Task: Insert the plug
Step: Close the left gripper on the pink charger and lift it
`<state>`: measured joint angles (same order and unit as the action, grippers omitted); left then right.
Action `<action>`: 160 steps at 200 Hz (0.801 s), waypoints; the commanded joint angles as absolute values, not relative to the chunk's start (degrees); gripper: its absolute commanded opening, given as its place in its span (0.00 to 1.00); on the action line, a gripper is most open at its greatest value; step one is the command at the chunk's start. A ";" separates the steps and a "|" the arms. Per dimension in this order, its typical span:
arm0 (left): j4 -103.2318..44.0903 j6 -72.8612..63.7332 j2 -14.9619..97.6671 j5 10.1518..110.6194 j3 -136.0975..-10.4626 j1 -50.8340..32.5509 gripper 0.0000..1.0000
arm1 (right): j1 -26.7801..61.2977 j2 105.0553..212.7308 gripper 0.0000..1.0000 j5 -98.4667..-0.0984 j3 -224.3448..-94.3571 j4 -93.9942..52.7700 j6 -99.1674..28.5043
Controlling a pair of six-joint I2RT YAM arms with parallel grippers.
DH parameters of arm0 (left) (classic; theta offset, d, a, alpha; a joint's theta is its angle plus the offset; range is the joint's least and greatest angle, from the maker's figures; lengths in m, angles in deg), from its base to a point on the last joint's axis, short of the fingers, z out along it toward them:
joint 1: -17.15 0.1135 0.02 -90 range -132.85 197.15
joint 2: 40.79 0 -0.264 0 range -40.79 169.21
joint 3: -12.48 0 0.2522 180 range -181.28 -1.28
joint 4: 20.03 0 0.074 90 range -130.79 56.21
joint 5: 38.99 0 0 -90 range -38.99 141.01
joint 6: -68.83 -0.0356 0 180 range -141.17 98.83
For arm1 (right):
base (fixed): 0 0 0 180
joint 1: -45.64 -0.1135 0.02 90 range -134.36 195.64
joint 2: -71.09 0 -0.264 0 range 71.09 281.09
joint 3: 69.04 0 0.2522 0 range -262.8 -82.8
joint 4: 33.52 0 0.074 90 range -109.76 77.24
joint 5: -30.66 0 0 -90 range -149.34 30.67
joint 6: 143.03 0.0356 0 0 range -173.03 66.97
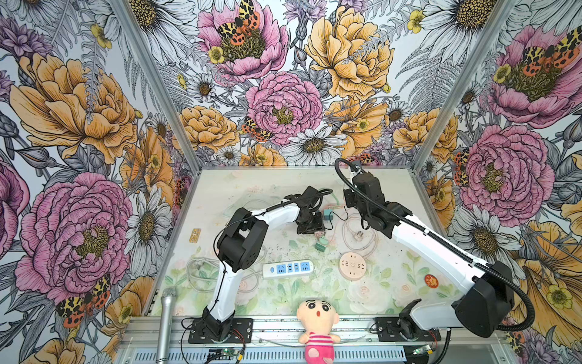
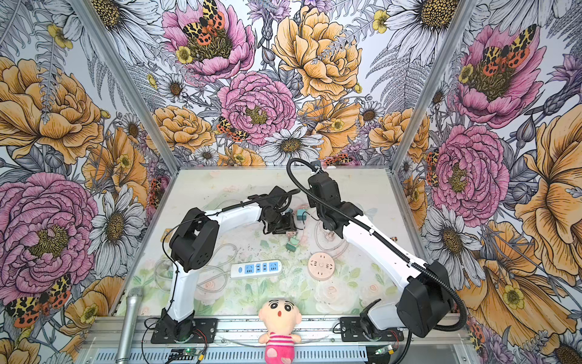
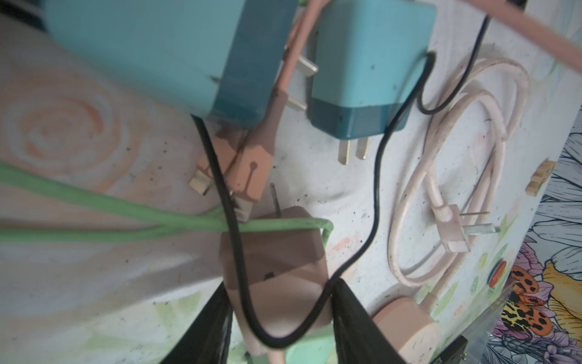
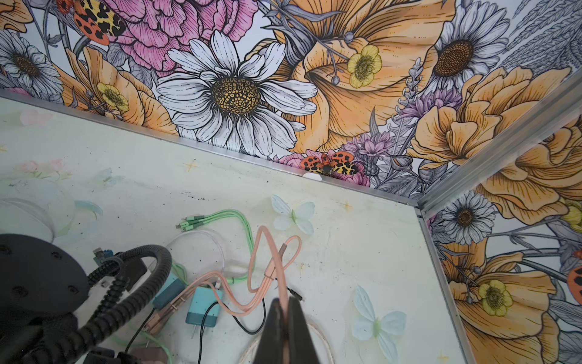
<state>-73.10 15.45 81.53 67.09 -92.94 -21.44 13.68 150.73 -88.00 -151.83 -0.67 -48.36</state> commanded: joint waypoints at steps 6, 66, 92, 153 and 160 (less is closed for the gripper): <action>-76.14 13.93 83.71 63.89 -95.59 -22.31 0.47 | 13.27 149.34 0.00 -88.30 -151.35 -1.65 -48.00; -80.63 13.00 85.09 58.87 -97.81 -23.36 0.52 | 13.21 148.33 0.00 -87.60 -150.58 -1.77 -47.41; -80.58 13.96 86.65 57.96 -100.04 -24.06 0.53 | 13.16 148.35 0.00 -87.46 -149.97 -1.77 -46.74; -87.05 12.93 90.95 50.34 -106.77 -26.14 0.54 | 13.15 147.48 0.00 -87.84 -148.98 -1.92 -47.23; -87.05 12.93 90.87 49.93 -106.46 -26.15 0.53 | 13.21 147.49 0.00 -87.98 -148.89 -1.92 -47.23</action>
<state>-83.61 13.37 89.27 54.76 -105.96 -25.51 13.59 149.72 -87.96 -149.25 -0.69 -47.73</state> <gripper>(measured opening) 0.544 0.053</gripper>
